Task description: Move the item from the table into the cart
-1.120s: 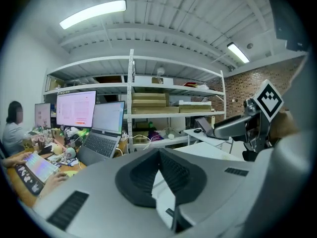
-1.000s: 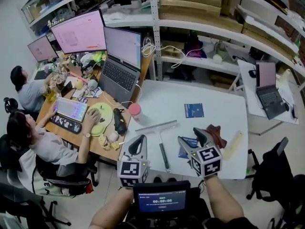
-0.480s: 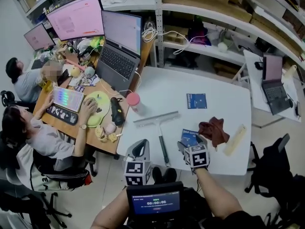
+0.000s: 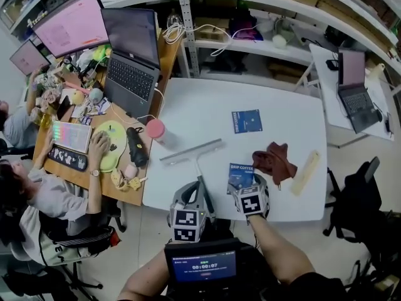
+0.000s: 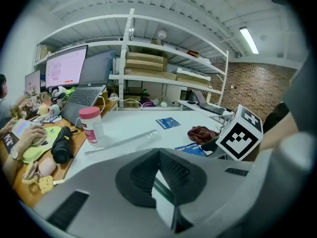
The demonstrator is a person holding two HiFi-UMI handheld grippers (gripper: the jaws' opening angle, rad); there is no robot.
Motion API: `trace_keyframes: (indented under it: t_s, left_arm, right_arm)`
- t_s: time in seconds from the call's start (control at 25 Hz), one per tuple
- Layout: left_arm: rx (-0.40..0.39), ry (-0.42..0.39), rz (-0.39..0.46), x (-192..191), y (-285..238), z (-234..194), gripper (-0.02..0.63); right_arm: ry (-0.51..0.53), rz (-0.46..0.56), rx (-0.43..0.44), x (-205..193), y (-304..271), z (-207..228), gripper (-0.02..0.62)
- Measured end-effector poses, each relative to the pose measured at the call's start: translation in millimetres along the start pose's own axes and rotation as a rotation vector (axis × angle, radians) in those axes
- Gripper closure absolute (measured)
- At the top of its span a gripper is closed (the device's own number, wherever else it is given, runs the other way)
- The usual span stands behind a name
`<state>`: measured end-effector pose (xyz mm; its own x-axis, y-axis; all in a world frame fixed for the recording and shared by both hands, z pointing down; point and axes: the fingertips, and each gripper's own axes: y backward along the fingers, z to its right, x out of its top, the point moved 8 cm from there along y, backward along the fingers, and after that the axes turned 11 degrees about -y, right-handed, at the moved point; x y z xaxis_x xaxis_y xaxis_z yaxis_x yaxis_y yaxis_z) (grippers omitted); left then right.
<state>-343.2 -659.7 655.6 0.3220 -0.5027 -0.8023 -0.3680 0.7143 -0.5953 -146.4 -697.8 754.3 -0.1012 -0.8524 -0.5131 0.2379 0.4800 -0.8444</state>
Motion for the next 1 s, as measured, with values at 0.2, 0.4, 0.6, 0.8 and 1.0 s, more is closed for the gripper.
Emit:
trace_keyframes:
  t_s: [0.2, 0.4, 0.6, 0.8, 1.0]
  left_arm:
    - [-0.033, 0.0, -0.019, -2, -29, 1, 0.598]
    - [-0.06, 0.021, -0.042, -8, -46, 0, 0.598]
    - [-0.073, 0.027, -0.037, -10, -51, -1, 0.598]
    - [-0.069, 0.034, -0.031, -7, -49, -6, 0.598]
    - [-0.067, 0.036, -0.035, -8, -45, -8, 0.598]
  right_arm:
    - [0.0, 0.001, 0.003, 1, -12, 1, 0.16]
    - [0.014, 0.0, -0.001, 5, -19, -1, 0.173]
    - [0.037, -0.03, 0.014, 9, -22, -4, 0.215]
    - [0.041, -0.014, 0.041, 11, -20, -9, 0.313]
    - [0.013, -0.004, 0.08, 13, -19, -8, 0.379]
